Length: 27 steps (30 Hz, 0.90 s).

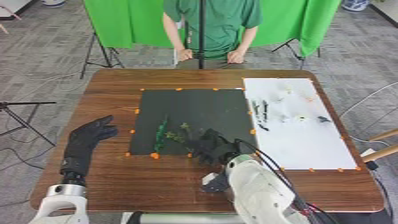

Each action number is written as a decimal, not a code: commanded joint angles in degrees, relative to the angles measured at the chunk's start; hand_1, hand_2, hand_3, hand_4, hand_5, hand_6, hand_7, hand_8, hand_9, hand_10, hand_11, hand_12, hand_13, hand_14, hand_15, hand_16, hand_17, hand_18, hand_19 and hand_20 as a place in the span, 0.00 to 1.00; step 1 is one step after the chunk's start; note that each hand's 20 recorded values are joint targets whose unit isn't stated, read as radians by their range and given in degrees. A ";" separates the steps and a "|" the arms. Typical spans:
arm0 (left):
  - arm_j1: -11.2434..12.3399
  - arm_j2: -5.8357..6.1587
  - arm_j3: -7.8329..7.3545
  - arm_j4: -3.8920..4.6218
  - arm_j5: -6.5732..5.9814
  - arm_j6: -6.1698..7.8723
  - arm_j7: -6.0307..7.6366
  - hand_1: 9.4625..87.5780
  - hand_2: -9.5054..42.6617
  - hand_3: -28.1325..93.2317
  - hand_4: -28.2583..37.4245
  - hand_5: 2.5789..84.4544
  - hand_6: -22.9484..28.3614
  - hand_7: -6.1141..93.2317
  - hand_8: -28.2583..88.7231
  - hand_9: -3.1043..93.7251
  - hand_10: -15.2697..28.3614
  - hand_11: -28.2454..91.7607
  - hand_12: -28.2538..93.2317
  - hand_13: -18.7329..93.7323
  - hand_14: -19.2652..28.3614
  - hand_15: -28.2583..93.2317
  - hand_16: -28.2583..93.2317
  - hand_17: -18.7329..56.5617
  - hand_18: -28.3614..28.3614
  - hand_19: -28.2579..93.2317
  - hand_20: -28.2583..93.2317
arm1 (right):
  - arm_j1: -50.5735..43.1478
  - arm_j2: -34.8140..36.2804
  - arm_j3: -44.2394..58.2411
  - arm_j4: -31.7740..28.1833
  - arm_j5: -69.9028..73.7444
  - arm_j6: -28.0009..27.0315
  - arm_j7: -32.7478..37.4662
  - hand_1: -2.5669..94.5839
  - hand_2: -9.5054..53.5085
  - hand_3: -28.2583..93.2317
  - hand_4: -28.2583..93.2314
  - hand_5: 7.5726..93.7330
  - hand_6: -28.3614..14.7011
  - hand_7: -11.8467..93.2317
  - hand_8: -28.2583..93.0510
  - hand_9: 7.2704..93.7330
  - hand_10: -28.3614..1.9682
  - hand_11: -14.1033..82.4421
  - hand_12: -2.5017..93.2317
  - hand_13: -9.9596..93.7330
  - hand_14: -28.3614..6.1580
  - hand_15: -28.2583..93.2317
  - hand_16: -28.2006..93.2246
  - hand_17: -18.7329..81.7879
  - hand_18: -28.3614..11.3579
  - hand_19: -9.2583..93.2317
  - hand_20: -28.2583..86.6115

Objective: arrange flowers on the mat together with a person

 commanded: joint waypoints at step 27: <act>0.94 -0.60 1.47 -0.02 0.02 -1.91 0.78 0.22 0.32 0.78 0.07 0.60 0.54 0.18 0.19 0.58 0.70 0.41 0.35 0.58 0.79 0.42 0.22 0.41 0.71 0.32 0.38 | -26.50 0.23 42.40 -1.51 60.83 2.59 -47.59 0.02 0.24 0.84 0.07 0.23 0.67 0.16 0.16 0.26 0.53 0.15 0.10 0.27 0.60 0.21 0.31 0.27 0.43 0.08 0.40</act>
